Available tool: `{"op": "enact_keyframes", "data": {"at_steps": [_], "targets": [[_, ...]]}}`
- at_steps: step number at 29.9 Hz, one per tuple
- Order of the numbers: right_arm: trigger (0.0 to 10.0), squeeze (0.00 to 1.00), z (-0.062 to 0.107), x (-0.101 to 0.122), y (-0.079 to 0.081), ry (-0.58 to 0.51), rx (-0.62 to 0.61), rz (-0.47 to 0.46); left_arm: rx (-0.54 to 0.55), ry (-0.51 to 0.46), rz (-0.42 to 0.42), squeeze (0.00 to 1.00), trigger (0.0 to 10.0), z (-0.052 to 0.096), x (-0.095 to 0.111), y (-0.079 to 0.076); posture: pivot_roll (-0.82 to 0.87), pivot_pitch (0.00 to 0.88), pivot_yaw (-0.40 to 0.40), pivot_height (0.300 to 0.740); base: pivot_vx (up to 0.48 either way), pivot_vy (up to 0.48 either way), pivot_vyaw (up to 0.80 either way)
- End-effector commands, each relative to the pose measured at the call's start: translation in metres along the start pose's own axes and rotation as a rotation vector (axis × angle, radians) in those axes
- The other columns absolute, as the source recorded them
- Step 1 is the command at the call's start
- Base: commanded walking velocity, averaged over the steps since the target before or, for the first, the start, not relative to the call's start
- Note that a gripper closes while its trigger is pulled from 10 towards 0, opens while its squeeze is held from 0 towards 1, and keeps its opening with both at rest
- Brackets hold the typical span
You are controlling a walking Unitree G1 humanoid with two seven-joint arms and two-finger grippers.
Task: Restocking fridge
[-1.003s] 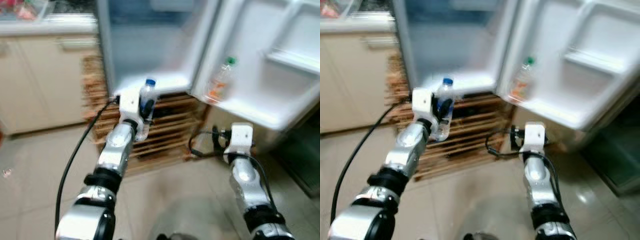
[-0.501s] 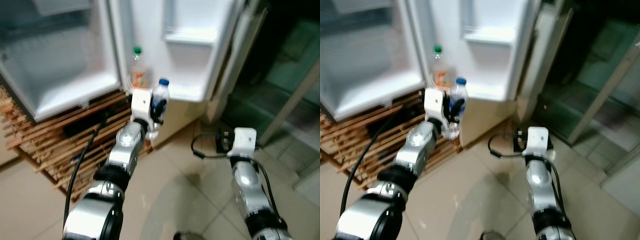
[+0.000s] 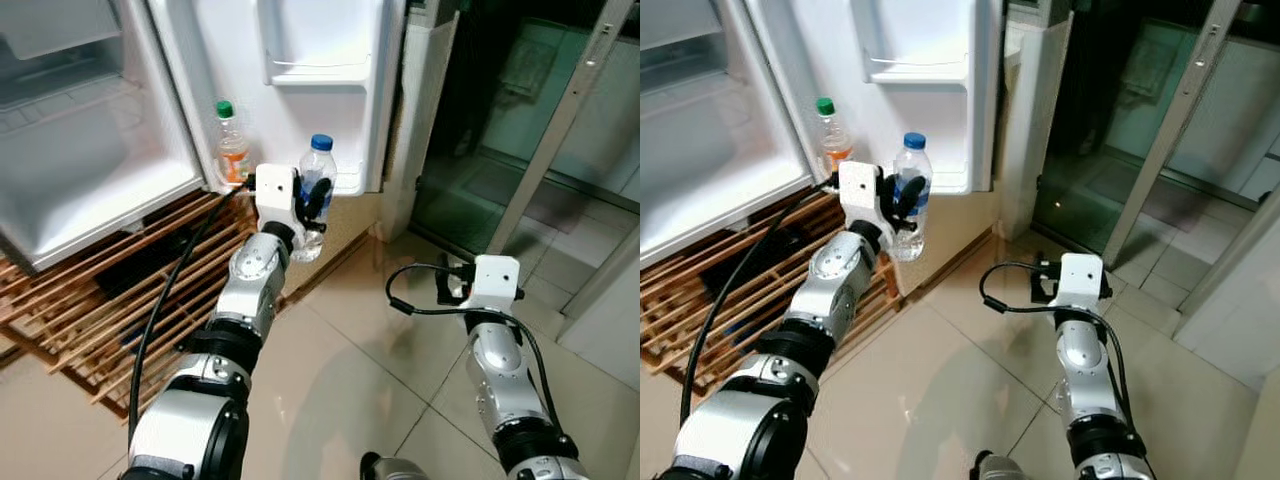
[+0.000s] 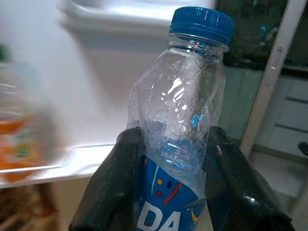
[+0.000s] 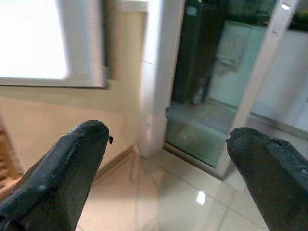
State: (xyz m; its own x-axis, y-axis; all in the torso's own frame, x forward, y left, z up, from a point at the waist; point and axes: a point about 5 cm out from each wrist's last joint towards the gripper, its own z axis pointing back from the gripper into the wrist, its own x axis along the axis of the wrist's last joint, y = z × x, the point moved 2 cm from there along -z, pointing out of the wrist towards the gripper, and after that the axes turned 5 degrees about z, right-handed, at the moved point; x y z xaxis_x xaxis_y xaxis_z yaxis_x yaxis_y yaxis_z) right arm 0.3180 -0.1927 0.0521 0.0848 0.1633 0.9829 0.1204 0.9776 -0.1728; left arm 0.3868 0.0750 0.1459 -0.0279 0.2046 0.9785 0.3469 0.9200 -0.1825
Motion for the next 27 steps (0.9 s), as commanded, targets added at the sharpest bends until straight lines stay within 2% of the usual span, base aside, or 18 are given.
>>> {"op": "enact_keyframes", "data": {"at_steps": [1,6,10,12,13,15,21,27], "targets": [[10.0,0.0,-0.001,0.006,0.006,-0.03,0.018,-0.012,0.011,-0.058,-0.026,0.0,10.0,0.0,0.013,0.006,-0.21,0.0,0.052,0.74,0.0,0.48,0.0],[10.0,0.0,-0.001,0.006,0.006,-0.031,0.026,-0.005,0.002,-0.071,-0.04,0.0,10.0,-0.001,0.015,0.003,-0.21,0.0,0.045,0.74,0.0,0.48,0.0],[10.0,0.0,-0.001,0.007,0.006,-0.033,0.029,-0.001,-0.011,-0.077,-0.065,0.0,10.0,-0.001,0.017,0.001,-0.22,0.0,0.044,0.74,0.285,0.386,0.0],[10.0,0.0,0.0,0.007,0.005,-0.04,0.037,0.005,-0.038,-0.077,-0.117,0.0,10.0,-0.003,0.018,-0.006,-0.22,0.0,0.045,0.74,0.48,0.0,0.0],[10.0,0.0,0.0,0.007,0.005,-0.04,0.037,0.005,-0.038,-0.077,-0.117,0.0,10.0,-0.003,0.018,-0.006,-0.22,0.0,0.045,0.74,0.48,0.0,0.0],[10.0,0.0,0.006,0.001,0.002,-0.032,0.048,0.036,-0.047,-0.039,-0.16,0.0,10.0,-0.004,0.012,-0.01,-0.22,0.0,0.044,0.74,0.337,0.0,0.0],[10.0,0.0,0.018,-0.015,-0.005,0.011,0.033,0.032,-0.043,0.011,-0.165,0.0,10.0,-0.001,0.001,-0.009,-0.21,0.0,0.043,0.74,0.056,0.0,-0.67],[10.0,0.0,0.018,-0.017,-0.004,0.008,0.045,0.054,-0.064,0.012,-0.153,0.0,10.0,0.002,-0.004,-0.012,-0.22,0.0,0.047,0.74,0.0,0.0,0.0]]}}
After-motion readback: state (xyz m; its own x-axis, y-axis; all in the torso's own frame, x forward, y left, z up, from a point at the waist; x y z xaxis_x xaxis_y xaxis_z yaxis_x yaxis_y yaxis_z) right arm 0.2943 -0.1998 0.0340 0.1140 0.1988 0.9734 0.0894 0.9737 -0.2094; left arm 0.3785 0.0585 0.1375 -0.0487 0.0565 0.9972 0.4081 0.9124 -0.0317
